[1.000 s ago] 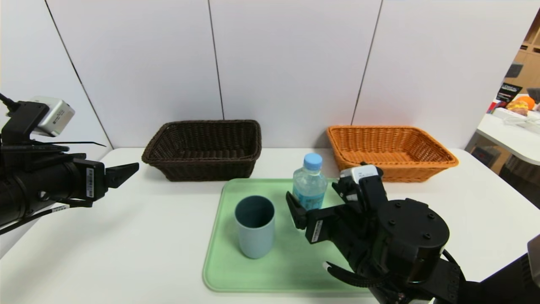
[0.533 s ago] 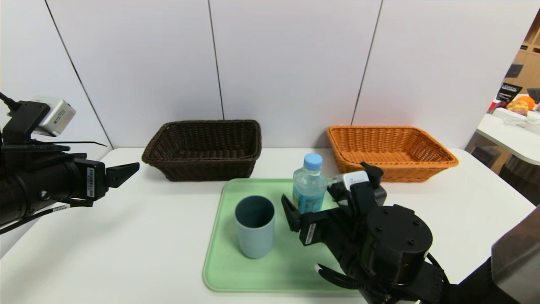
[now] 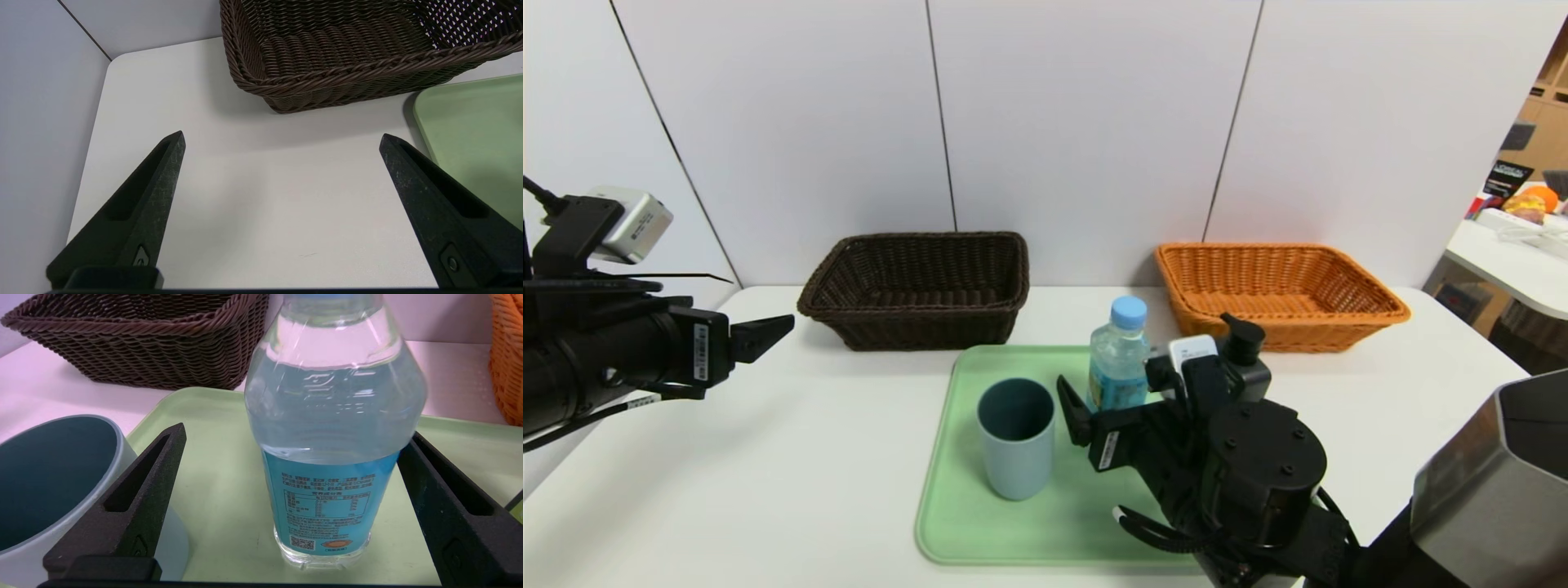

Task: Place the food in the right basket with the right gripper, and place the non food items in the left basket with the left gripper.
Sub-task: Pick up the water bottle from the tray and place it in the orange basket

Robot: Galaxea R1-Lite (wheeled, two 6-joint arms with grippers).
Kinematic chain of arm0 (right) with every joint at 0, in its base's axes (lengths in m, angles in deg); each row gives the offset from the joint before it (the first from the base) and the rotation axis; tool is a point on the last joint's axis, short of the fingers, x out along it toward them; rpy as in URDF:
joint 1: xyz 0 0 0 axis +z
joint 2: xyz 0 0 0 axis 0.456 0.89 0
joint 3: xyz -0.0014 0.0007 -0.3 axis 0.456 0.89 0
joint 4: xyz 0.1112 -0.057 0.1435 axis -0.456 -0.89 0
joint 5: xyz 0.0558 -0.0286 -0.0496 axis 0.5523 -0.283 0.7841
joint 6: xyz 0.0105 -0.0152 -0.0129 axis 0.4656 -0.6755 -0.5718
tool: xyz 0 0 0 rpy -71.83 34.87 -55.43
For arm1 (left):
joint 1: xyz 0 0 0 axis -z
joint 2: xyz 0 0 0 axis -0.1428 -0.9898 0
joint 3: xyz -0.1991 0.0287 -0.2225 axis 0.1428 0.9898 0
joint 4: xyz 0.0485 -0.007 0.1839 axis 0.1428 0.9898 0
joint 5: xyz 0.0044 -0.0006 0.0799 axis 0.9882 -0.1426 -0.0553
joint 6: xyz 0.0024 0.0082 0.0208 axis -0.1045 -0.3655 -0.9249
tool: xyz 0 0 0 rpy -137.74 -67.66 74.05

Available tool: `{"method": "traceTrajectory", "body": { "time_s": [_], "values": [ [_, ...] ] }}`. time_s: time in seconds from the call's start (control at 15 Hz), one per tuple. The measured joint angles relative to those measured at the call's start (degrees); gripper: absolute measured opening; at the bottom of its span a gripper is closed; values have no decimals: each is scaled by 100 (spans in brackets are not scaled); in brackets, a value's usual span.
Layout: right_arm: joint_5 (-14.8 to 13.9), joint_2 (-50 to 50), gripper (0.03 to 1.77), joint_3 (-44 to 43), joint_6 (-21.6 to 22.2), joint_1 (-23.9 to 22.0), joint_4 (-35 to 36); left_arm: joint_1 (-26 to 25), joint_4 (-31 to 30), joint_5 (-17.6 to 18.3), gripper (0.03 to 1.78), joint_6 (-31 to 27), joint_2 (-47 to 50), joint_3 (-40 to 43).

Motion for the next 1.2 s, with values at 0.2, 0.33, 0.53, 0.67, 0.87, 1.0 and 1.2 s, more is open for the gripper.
{"method": "traceTrajectory", "body": {
  "time_s": [0.2, 0.33, 0.53, 0.67, 0.87, 1.0, 1.2],
  "values": [
    [0, 249, 171, -52, 0, -11, 236, 0, 0, 5, 169, 4, -39, -39],
    [0, 351, 171, -68, 2, -35, 250, 0, 0, 5, 169, 0, -78, -76],
    [-5, 406, 171, -72, 5, -144, 250, 0, -1, 2, 169, -2, -130, -102],
    [-6, 419, 171, -72, 2, -188, 250, 0, -4, 2, 169, -7, -163, -117],
    [-9, 445, 171, -129, 0, -215, 250, 0, -1, 2, 169, -16, -194, -166],
    [-5, 506, 171, -195, -28, -238, 247, 6, 0, 2, 169, -11, -204, -171],
    [2, 616, 171, -388, -85, -323, 250, 5, 0, -4, 169, -9, -207, -168]
  ]
}}
